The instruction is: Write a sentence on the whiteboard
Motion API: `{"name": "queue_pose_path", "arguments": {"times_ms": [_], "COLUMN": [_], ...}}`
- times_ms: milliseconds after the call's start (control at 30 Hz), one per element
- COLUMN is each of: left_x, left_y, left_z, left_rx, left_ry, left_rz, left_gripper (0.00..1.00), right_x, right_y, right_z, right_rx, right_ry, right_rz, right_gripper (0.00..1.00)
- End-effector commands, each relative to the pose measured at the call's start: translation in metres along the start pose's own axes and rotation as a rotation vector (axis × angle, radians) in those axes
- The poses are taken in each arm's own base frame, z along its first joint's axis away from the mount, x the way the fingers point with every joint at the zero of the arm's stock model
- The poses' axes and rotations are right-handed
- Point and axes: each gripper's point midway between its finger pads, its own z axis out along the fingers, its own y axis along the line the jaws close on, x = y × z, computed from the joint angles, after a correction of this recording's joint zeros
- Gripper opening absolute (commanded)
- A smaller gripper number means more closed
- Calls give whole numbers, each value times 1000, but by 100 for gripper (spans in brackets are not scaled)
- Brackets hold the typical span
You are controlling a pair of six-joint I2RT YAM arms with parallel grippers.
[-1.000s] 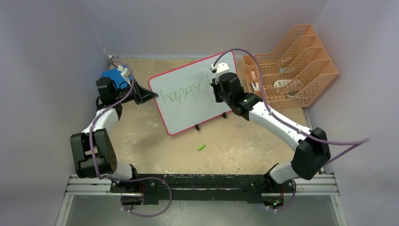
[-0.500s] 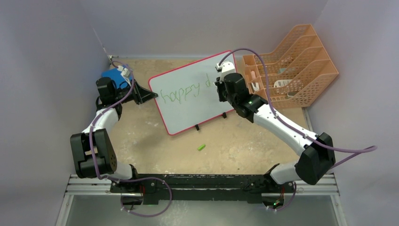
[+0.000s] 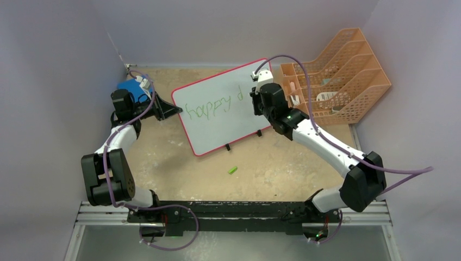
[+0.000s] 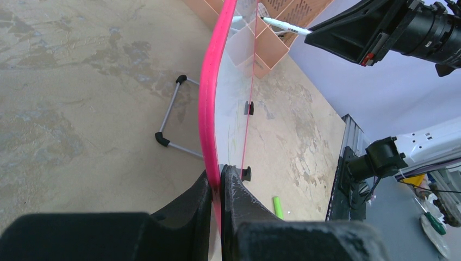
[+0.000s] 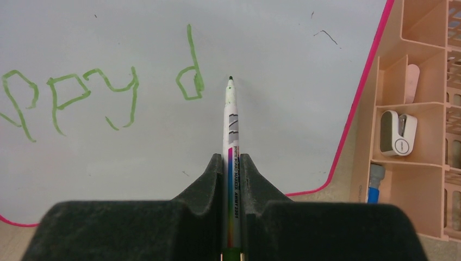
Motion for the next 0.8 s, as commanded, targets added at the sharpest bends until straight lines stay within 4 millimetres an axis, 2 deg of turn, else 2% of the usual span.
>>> {"name": "queue_pose_path", "arguments": {"times_ms": [0,767], "left_x": [-13,-13], "left_y": [-7,-7], "left_z": [3,3], "left_rx": [5,8], "left_ry": [-13,-12], "left_rz": [98,97], "left_gripper": [0,0], "right_x": [-24,-31], "right_y": [2,2], "right_z": [2,10], "right_rx": [-7,2], "right_ry": [-73,-81], "right_rz": [23,14], "right_gripper": [0,0]}}
